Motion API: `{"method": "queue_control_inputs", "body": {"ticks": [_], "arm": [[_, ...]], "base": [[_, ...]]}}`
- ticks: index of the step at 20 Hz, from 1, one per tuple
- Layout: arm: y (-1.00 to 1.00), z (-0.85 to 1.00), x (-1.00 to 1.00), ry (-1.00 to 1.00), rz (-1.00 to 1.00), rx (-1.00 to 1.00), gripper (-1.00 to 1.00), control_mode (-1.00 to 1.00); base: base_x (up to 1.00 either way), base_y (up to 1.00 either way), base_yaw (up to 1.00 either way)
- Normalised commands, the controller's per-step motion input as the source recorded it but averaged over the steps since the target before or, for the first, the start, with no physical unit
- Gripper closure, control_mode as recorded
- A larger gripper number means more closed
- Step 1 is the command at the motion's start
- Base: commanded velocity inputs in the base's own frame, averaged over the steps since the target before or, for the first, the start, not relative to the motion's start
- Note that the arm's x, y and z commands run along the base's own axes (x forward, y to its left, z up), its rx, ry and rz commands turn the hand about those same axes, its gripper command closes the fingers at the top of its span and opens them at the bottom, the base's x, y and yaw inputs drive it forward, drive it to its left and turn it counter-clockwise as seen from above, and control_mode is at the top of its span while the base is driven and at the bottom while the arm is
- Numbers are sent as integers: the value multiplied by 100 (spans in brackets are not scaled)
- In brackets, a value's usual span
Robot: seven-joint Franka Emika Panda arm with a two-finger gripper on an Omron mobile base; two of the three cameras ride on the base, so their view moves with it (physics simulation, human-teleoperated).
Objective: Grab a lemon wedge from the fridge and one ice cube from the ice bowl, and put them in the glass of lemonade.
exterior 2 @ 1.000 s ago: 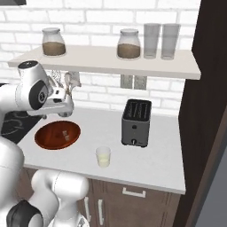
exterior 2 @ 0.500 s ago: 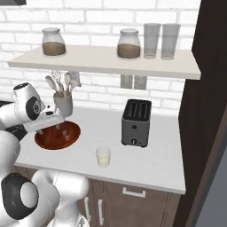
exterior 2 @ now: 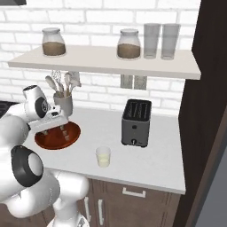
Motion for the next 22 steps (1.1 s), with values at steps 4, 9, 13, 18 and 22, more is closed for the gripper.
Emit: {"method": "queue_control_inputs", "body": {"ticks": [4,9,13,18,22], "arm": [[-1,-33,40,0,0,0,-100,-100],[0,-35,35,0,0,0,-100,-100],[-1,-57,16,0,0,0,-100,-100],[-7,-49,8,0,0,0,-100,-100],[-4,-43,13,-1,0,0,-100,-100]], "base": [[0,0,0],[0,0,0],[0,0,0],[0,0,0],[0,0,0]]}}
